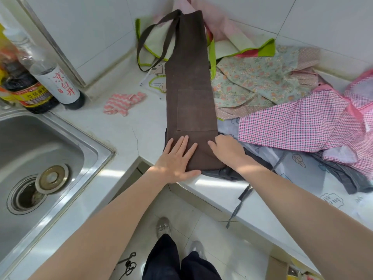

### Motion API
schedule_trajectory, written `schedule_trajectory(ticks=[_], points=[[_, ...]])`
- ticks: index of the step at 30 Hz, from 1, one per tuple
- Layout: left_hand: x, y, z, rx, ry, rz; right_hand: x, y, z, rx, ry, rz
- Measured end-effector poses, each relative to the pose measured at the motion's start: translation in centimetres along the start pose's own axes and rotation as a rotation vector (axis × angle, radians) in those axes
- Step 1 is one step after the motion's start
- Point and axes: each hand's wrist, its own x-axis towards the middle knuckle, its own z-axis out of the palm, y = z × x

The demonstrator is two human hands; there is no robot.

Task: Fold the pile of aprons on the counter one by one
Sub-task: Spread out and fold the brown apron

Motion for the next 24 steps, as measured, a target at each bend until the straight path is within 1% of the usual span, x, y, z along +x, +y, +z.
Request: schedule_trajectory(ticks=[1, 2, 3, 4, 5, 6, 7, 8, 9, 12, 14, 16, 18, 20, 22, 24], points=[[0.1, -0.1, 0.3, -0.008, -0.003, 0.002, -0.3, 0.4, 0.2, -0.126, 0.203, -0.131], [0.1, -0.1, 0.4, -0.014, 0.003, 0.008, -0.6, 0.6, 0.3, -0.190, 0.386, -0.268], [0.1, -0.2, 0.5, -0.018, 0.005, 0.014, -0.9, 0.7, 0.3, -0.201, 0.510, -0.410], [0.1, -0.2, 0.6, -0.020, -0.002, 0.021, -1.0, 0.9, 0.7, -0.195, 0.475, -0.547], [0.1, -0.2, 0.5, -0.036, 0.003, 0.026, -1.2, 1.1, 1.1, -0.194, 0.312, -0.640], [0.1, -0.3, 0.5, -0.066, 0.017, 0.037, -1.5, 1.3, 1.5, -0.197, 0.098, -0.645], [0.1, -0.6, 0.3, -0.111, 0.029, 0.051, -1.7, 1.5, 1.9, -0.204, -0.096, -0.592], [0.0, -1.2, 0.3, -0.169, 0.037, 0.067, -1.8, 1.8, 2.0, -0.190, -0.197, -0.552], [-0.3, -1.8, 0.1, -0.245, 0.050, 0.078, -1.8, 2.1, 2.1, -0.143, -0.224, -0.525], [-1.3, -3.4, -0.4, -0.511, 0.112, 0.048, -1.5, 2.2, 1.8, -0.022, -0.233, -0.502], [-2.0, -3.8, -0.7, -0.687, 0.175, -0.028, -1.1, 2.4, 1.3, -0.001, -0.222, -0.502], [-2.3, -4.1, -0.9, -0.842, 0.265, -0.102, -0.8, 2.9, 0.8, 0.079, -0.167, -0.433], [-2.3, -4.7, -1.1, -0.882, 0.310, -0.139, 0.0, 3.3, 0.2, 0.206, -0.080, -0.341], [-2.1, -5.2, -1.2, -0.851, 0.312, -0.166, 0.8, 3.4, -0.2, 0.334, -0.012, -0.294], [-1.7, -5.6, -1.5, -0.851, 0.324, -0.246, 1.6, 3.0, -0.3, 0.429, -0.006, -0.250], [-1.3, -5.9, -1.8, -0.921, 0.323, -0.370, 2.3, 2.4, -0.2, 0.519, -0.050, -0.143]])
